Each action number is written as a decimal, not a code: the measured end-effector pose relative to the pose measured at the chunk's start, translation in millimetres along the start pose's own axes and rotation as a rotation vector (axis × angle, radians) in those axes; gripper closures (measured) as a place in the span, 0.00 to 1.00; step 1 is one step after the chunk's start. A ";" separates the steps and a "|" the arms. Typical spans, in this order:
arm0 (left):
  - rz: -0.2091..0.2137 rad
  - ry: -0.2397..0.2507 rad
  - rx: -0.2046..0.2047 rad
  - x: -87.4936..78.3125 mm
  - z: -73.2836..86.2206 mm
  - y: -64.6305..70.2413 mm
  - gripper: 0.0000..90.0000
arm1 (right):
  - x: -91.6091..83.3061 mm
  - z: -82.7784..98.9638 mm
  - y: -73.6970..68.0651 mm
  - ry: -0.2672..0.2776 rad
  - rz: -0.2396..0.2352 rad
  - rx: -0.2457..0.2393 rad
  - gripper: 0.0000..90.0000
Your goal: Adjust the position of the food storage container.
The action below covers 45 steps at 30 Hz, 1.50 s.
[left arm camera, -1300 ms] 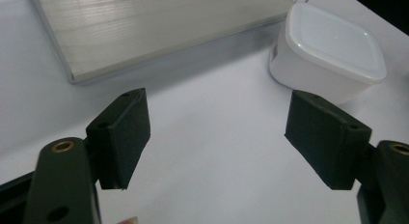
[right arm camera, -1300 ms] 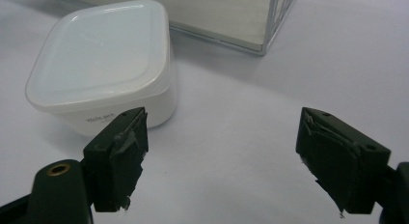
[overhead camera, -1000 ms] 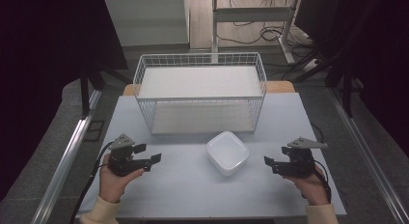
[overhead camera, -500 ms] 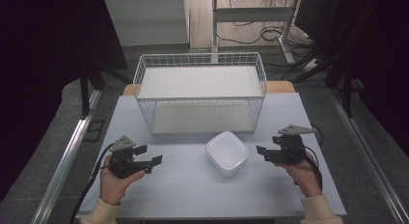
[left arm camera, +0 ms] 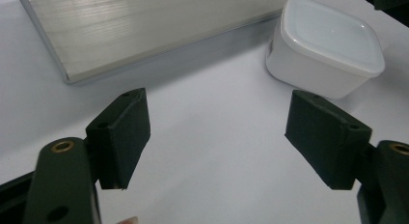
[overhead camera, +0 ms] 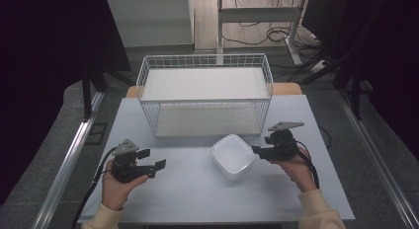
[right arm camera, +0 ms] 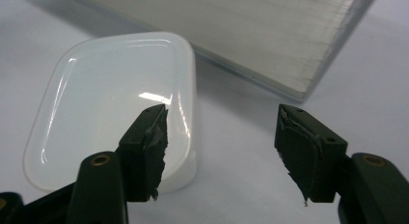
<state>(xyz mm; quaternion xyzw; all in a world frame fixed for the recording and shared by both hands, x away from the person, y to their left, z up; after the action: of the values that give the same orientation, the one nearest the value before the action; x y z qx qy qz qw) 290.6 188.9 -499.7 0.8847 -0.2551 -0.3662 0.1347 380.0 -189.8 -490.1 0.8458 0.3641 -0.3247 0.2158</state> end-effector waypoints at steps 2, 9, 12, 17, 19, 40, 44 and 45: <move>-0.001 -0.002 0.001 0.6 0.2 -0.1 0.26 | 4.1 -2.2 -1.8 -0.008 -0.014 -0.005 0.44; -0.002 -0.002 0.001 0.9 0.6 0.4 0.26 | 14.5 -9.5 -5.0 -0.044 -0.042 -0.027 0.61; -0.004 -0.004 0.002 1.1 0.8 0.3 0.26 | 23.1 -11.9 -4.9 -0.068 -0.062 -0.040 0.77; -0.005 -0.004 0.003 1.2 1.1 0.5 0.26 | 28.3 -14.8 0.5 -0.085 -0.053 -0.061 0.93; -0.006 -0.004 0.003 1.2 1.1 0.4 0.26 | 30.4 -16.6 3.2 -0.085 -0.046 -0.068 0.98; -0.017 0.017 0.002 -2.2 0.1 -0.4 0.26 | 59.5 -9.1 -10.3 -0.189 -0.113 -0.139 1.00; -0.019 0.026 -0.004 -4.1 -0.5 -0.4 0.26 | 59.9 -7.6 -22.0 -0.199 -0.127 -0.151 1.00; -0.020 0.026 -0.004 -4.2 -0.5 -0.6 0.26 | 59.8 -7.0 -25.9 -0.200 -0.134 -0.155 1.00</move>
<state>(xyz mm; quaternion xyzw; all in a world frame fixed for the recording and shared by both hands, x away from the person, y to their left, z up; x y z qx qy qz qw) 288.7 191.8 -497.2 0.8917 -0.2435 -0.3565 0.1363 394.5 -140.6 -530.8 0.7638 0.4204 -0.3921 0.2935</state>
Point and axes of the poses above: each handheld gripper's, and its own axes: x roughly forward along the jaws, z roughly out of its underside, y roughly to its right, the point moved 6 cm from there along x, roughly forward along the jaws, and after that the axes turned 15 degrees about -x, right-handed, at the moved point
